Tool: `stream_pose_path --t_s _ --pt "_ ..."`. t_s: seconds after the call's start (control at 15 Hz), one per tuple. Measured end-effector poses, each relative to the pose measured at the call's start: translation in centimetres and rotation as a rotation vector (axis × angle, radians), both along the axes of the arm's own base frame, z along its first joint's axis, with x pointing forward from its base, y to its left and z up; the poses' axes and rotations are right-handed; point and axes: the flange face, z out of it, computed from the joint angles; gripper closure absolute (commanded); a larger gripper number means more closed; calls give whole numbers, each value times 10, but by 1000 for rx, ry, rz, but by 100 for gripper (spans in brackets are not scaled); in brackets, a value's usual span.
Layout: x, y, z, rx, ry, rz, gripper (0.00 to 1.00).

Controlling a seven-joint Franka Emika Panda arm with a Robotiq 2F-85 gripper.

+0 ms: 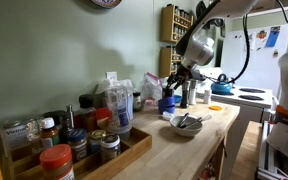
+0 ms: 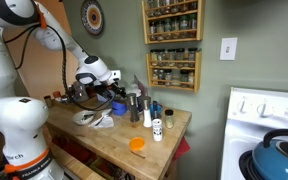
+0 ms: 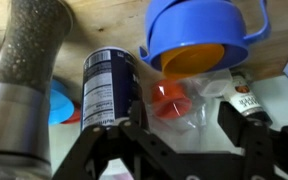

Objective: Pick up the orange bowl and put it in the blue stacked bowl

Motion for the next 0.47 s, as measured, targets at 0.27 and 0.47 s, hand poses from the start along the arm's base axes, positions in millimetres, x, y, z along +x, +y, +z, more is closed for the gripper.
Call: stream_pose_path --t_s 0.27,0.47 --pt "-28 -10 24 92 10 156 0" --pt "-63 -15 21 109 49 314 0"
